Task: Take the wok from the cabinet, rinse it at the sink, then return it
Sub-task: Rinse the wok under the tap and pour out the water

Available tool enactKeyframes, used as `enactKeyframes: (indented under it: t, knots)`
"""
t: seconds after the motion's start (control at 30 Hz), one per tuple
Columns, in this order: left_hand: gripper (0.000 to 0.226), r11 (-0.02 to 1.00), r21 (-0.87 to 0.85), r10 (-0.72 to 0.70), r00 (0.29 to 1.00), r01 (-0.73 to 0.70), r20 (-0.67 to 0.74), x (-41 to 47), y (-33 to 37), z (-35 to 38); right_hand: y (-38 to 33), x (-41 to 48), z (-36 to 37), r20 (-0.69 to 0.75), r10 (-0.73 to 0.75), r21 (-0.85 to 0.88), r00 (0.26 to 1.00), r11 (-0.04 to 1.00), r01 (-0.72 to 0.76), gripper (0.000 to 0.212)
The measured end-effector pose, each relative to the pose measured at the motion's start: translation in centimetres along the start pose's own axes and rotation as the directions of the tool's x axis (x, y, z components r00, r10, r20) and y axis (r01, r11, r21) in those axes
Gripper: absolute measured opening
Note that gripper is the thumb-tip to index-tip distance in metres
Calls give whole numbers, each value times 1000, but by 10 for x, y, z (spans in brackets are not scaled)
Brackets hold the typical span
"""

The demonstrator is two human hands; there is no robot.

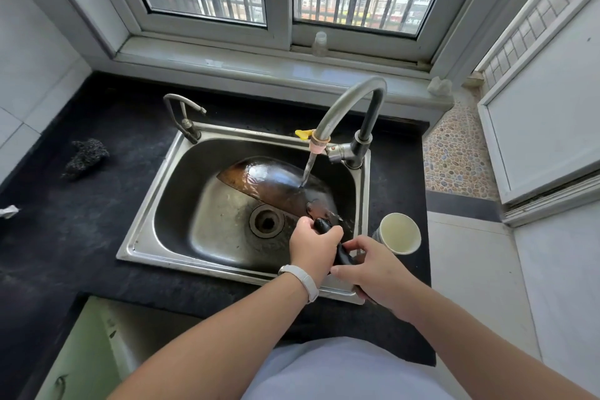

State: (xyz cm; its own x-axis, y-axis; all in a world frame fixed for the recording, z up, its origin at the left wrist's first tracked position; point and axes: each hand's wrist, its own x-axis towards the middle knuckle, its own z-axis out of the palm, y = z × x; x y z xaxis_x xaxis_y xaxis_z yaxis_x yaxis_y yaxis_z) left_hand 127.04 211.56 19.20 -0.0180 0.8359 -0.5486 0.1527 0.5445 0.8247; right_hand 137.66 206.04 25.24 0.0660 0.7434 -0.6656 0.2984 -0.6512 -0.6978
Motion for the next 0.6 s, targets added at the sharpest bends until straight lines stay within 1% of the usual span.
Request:
enactKeyframes:
  t: [0.1,0.23,0.43,0.6]
  knots:
    - [17,1000,-27,-6,1000,6,-17,-1,-1,-3,-1,1,1,15,-5,-2,1000,1000,6,42]
    - [18,999,-38,-5,999,3,-44,0,1,-8,-4,5,4,30,-1,6,1000,1000,1,40]
    - [18,1000,-16,-8,998,7,-56,0,-2,-13,-5,3,7,50,19,86,999,996,-24,33]
    - [18,999,-20,-29,998,28,-52,-1,-4,-9,-6,-1,5,54,33,48,998,998,-35,33]
